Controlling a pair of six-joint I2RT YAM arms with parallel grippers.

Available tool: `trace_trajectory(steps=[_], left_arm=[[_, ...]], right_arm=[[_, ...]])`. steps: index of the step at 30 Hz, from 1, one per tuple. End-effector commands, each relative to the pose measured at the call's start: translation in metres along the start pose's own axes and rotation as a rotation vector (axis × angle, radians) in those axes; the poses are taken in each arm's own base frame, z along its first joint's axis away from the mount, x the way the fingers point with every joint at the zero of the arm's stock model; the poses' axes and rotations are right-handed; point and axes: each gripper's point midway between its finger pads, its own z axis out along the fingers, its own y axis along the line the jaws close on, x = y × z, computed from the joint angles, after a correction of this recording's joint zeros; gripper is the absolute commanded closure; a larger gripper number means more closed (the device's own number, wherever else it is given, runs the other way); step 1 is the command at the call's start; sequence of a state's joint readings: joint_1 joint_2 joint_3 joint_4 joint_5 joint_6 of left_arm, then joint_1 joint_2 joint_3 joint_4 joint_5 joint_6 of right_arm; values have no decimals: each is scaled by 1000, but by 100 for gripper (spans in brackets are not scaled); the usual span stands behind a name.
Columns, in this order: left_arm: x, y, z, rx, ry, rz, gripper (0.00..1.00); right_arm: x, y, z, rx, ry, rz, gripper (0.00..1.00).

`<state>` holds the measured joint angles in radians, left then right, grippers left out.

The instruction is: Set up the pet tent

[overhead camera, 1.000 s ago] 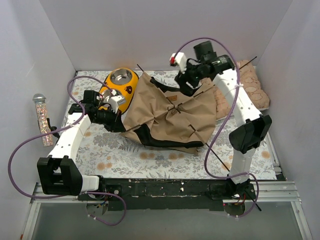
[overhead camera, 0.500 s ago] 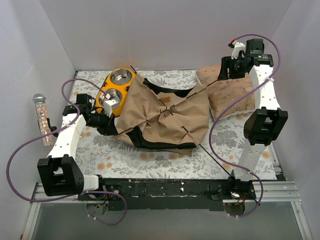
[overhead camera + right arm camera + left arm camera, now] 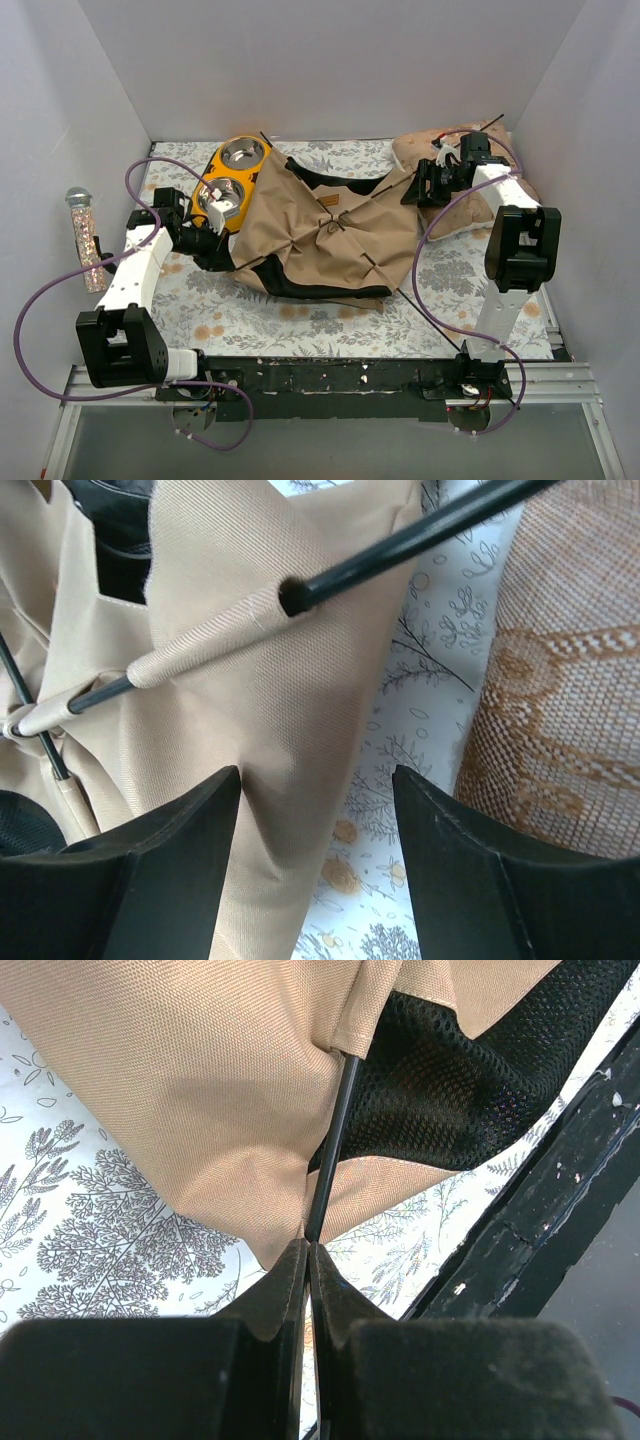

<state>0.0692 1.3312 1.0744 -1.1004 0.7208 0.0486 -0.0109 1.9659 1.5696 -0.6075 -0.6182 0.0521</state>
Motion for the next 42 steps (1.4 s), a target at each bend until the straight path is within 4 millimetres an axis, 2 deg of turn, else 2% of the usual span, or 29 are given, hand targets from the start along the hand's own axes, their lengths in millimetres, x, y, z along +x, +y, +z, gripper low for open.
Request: trace_trajectory(steps=[1, 4, 9, 12, 14, 15, 16, 19, 20, 21, 24, 26, 27, 28, 29, 30, 31, 32, 35, 37, 39, 42], left_arm=[[3, 2, -2, -11, 8, 17, 100], [5, 5, 0, -16, 16, 14, 100], [14, 11, 4, -30, 50, 12, 100], [14, 14, 6, -36, 46, 16, 100], [11, 14, 7, -26, 36, 18, 100], [7, 13, 7, -14, 26, 18, 95], [1, 12, 7, -2, 12, 19, 81], [-29, 7, -3, 26, -62, 23, 54], [-43, 5, -8, 30, -99, 30, 49], [-57, 3, -15, 30, -138, 42, 44], [-93, 1, -24, 6, -223, 65, 39], [-115, 1, -26, -12, -259, 95, 37], [-127, -13, -18, 10, -262, 135, 37], [-136, -14, -14, 0, -273, 132, 36], [-146, -19, -11, 10, -287, 135, 34], [-155, -22, -9, 15, -303, 140, 32], [-165, -25, -6, 25, -319, 142, 29], [-175, -29, -5, 31, -337, 146, 15], [-200, -36, 9, 55, -360, 153, 2], [-217, -45, 22, 71, -371, 162, 2], [-233, -42, 46, 17, -357, 141, 2], [-250, -54, 77, 0, -326, 209, 2]], right_arm=[[-32, 31, -17, -85, -130, -83, 30], [-24, 27, -13, -84, -111, -66, 30], [-48, 35, -26, -84, -168, -109, 30], [-58, 42, -37, -84, -201, -134, 30], [-59, 44, -37, -86, -203, -139, 30], [-58, 45, -36, -87, -200, -140, 30], [-57, 46, -35, -89, -196, -139, 30], [-51, 50, -34, -94, -186, -141, 30], [-51, 51, -35, -94, -187, -142, 30], [-46, 62, -29, -109, -173, -160, 30], [-46, 71, -31, -117, -176, -176, 30], [-43, 71, -32, -117, -174, -174, 30], [-43, 72, -33, -118, -175, -177, 30], [-57, 112, -43, -319, -213, -145, 96], [-54, 109, -44, -312, -206, -149, 84], [-52, 108, -44, -298, -200, -155, 67], [-50, 105, -45, -281, -199, -156, 58], [-51, 102, -47, -256, -210, -163, 51], [-52, 92, -51, -193, -228, -178, 29], [-50, 80, -49, -145, -222, -189, 24], [-45, 68, -44, -103, -206, -201, 24], [-43, 52, -33, -65, -193, -231, 23]])
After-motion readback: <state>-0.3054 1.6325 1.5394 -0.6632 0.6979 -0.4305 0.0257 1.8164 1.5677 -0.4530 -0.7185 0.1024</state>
